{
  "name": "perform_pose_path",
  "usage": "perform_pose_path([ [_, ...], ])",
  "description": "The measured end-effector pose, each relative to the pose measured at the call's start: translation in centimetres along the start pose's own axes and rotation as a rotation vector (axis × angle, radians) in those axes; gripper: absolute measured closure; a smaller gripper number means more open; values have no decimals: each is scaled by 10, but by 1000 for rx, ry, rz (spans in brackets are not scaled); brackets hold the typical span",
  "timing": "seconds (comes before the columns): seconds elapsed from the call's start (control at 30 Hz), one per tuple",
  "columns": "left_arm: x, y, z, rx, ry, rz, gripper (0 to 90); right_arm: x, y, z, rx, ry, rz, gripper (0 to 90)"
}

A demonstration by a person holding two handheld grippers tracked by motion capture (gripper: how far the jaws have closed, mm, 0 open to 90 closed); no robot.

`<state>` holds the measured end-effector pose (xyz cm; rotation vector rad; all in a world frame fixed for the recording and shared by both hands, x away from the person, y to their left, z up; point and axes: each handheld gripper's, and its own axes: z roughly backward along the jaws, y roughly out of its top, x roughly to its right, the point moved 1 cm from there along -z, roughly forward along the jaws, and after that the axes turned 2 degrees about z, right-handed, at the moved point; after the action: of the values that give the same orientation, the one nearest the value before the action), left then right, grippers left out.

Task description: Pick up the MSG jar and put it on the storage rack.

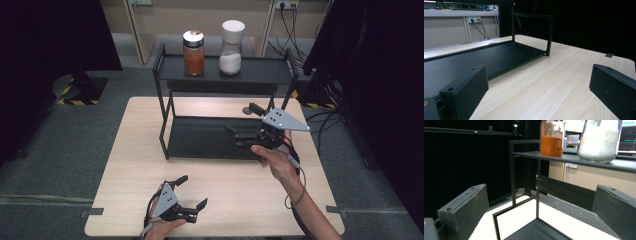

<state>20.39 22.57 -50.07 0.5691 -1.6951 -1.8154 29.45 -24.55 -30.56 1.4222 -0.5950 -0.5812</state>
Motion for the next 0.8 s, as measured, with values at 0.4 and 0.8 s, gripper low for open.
perform_pose_path([
  [0.4,0,0,0,3,3,-2,14,-3,-24,10,-23,12,-10,3],
  [0.8,0,0,1,6,6,-2,14,-6,-44,18,-30,22,-26,3],
])
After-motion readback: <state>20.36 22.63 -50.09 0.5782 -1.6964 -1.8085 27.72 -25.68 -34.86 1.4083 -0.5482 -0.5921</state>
